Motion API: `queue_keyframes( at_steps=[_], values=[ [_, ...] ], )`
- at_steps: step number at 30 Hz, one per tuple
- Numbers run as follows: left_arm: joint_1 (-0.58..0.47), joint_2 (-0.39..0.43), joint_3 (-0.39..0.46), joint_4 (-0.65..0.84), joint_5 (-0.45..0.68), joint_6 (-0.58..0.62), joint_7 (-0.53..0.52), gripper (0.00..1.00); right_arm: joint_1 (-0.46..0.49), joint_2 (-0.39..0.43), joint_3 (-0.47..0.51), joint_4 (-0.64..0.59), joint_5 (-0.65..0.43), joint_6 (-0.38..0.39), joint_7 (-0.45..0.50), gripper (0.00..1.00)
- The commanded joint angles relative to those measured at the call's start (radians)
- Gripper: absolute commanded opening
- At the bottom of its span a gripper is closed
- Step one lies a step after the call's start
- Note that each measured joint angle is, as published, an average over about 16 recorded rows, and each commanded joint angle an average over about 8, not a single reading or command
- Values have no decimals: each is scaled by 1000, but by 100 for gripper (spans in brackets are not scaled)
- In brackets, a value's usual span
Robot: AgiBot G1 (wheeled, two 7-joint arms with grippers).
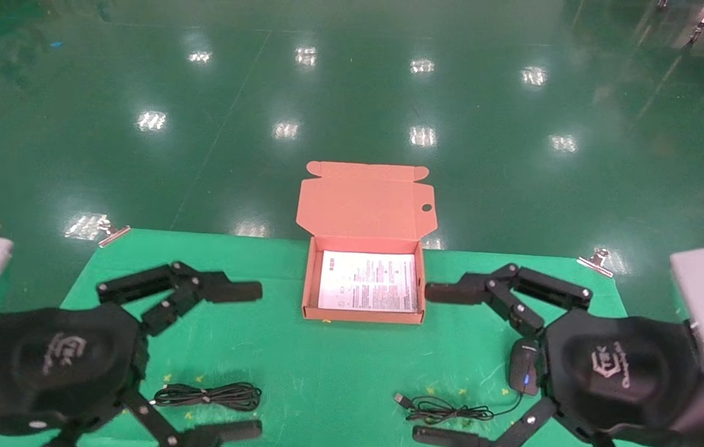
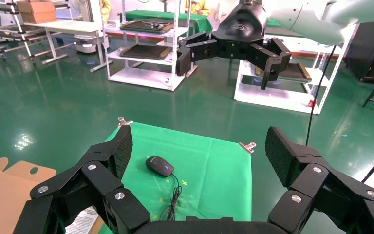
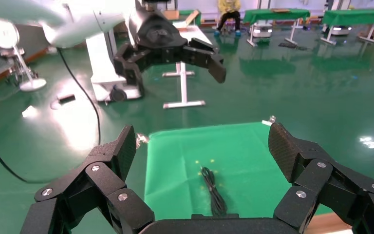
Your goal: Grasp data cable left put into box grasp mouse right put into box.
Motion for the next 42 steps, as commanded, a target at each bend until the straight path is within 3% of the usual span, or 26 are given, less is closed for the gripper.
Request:
queue_keyframes(
  at_steps=[1,13,22,34,42],
  values=[
    [-15,-2,15,-5,31,7,-6,100,10,5,-5,10,-27,1,-12,100],
    [-273,75,253,-19,437,52,-62,100,193,-57,-160,43,-453,-36,-262,100],
    [-383,158,429,1,711,33,-93,100,243,-142,-295,47,-772,26,-433,100],
    [-374,282,576,44,1020,-38,-118,100,188,-234,-398,42,-1076,162,-418,100],
    [-348,333,608,131,1106,-104,-116,100,139,-262,-424,31,-1172,214,-348,100]
  ],
)
